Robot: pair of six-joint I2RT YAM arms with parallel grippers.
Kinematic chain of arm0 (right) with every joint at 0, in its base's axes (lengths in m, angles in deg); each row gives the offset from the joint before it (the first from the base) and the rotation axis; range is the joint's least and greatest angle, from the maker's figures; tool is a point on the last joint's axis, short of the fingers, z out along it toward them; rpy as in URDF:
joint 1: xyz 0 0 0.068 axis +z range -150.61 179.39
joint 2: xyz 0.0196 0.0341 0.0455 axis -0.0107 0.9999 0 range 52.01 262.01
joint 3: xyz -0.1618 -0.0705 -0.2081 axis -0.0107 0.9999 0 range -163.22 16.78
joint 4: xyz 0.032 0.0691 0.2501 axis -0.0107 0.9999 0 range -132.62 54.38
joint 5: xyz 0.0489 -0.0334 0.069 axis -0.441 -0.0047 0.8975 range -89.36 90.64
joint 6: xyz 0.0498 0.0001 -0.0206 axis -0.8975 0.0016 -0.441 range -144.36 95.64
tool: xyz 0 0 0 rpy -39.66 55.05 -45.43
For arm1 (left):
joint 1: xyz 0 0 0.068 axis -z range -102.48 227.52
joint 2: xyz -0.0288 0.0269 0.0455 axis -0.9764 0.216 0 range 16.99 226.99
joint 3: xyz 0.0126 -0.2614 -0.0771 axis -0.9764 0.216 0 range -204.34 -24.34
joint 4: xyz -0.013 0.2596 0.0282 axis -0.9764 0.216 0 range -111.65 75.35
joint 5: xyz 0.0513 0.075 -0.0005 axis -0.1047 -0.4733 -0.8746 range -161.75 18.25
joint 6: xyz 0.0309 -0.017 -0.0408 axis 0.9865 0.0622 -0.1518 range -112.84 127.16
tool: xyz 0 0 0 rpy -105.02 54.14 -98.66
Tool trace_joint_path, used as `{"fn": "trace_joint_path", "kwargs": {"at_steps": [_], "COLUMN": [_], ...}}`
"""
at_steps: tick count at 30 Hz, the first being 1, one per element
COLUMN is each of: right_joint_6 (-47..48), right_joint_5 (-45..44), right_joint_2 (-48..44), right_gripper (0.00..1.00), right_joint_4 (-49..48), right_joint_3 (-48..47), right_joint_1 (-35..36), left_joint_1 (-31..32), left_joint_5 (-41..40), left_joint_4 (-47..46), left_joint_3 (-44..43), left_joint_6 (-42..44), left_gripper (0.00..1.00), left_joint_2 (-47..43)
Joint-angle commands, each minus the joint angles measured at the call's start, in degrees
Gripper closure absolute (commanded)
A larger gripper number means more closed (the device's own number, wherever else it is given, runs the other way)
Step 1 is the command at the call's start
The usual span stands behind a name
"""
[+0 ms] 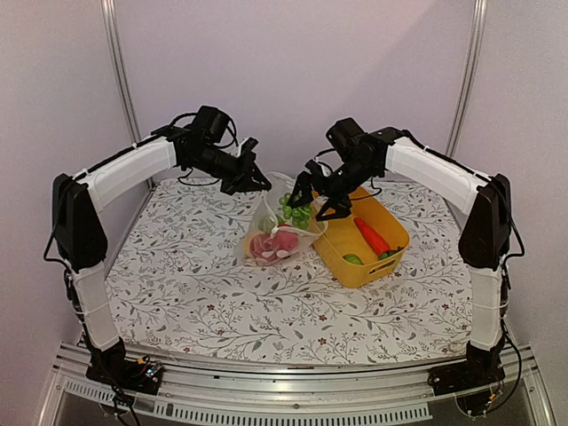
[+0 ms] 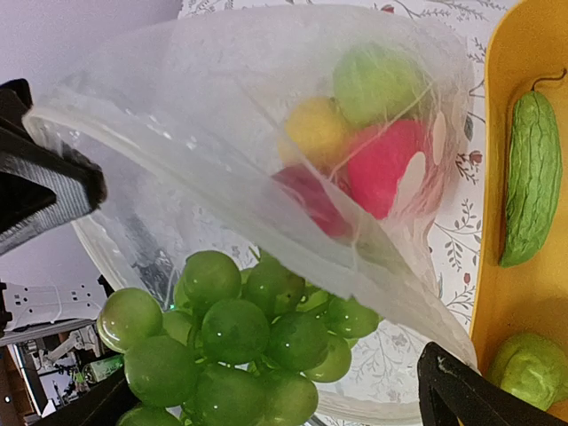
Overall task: Place the food in the zip-top bag and seal the zipper
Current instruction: Place the fake fruit in the zipper food storage bag.
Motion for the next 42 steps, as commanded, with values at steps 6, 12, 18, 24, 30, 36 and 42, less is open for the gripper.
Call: {"fn": "trace_joint_path", "kwargs": {"at_steps": [6, 12, 18, 24, 30, 36, 42], "right_joint_6": [-6.67, -7.43, -6.3, -4.72, -4.38, -6.68, -9.24], "right_joint_5": [6.29, 3.42, 2.4, -0.03, -0.39, 4.05, 7.5], "right_joint_2": [-1.52, -0.5, -0.12, -0.51, -2.41, -1.8, -4.09], "right_gripper": [0.01, 0.01, 0.01, 0.01, 0.01, 0.01, 0.01], "right_joint_4": [-9.22, -7.56, -6.59, -3.56, -5.46, -12.01, -17.9], "right_joint_3": [-1.65, -1.84, -1.73, 0.57, 4.9, 1.84, -0.44], "right_joint_1": [-1.12, -1.13, -1.09, -1.11, -1.18, -0.56, -0.03], "left_joint_1": [1.52, 2.75, 3.04, 2.39, 1.6, 3.82, 4.34], "left_joint_5": [5.76, 6.84, 7.67, 5.1, 5.78, 6.75, 2.78], "left_joint_4": [-5.17, -6.99, -7.76, -7.27, -8.97, -9.47, -6.7], "left_joint_3": [3.09, 3.08, 3.1, 3.52, 5.7, 5.94, 7.49], "left_joint_6": [-1.5, -2.27, -2.91, -2.75, -2.98, -2.64, -1.8], "left_gripper": [1.0, 1.0, 1.0, 1.0, 1.0, 1.0, 1.0], "left_joint_2": [-3.95, -4.38, -4.3, -6.18, -8.3, -6.43, -5.07]}}
